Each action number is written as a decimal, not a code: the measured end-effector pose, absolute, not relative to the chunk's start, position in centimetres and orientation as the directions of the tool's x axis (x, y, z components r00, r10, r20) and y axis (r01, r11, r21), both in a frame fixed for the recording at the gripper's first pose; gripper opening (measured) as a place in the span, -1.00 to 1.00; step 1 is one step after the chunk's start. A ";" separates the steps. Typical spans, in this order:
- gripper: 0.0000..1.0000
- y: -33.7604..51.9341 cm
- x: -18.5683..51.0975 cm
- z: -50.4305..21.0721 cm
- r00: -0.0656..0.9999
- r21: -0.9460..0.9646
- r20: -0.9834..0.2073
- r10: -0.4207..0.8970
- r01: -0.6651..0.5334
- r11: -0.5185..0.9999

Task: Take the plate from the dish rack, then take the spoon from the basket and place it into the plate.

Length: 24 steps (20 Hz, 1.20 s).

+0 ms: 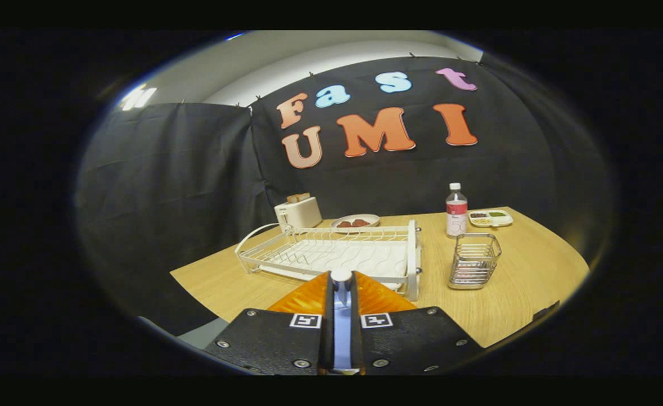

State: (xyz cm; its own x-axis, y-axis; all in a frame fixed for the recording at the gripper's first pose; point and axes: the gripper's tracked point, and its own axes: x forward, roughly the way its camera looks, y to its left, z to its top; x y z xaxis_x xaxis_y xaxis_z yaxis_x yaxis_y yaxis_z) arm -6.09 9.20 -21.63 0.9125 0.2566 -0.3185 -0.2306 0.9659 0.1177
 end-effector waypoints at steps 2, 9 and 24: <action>-0.78 9.8 -5.9 -22.2 0.909 0.118 -0.318 0.268 -0.243 0.963; -0.75 9.0 -6.4 -23.9 0.900 0.161 -0.336 0.278 -0.236 0.958; 0.17 4.2 -6.0 -20.8 0.954 0.176 -0.263 0.148 -0.103 0.979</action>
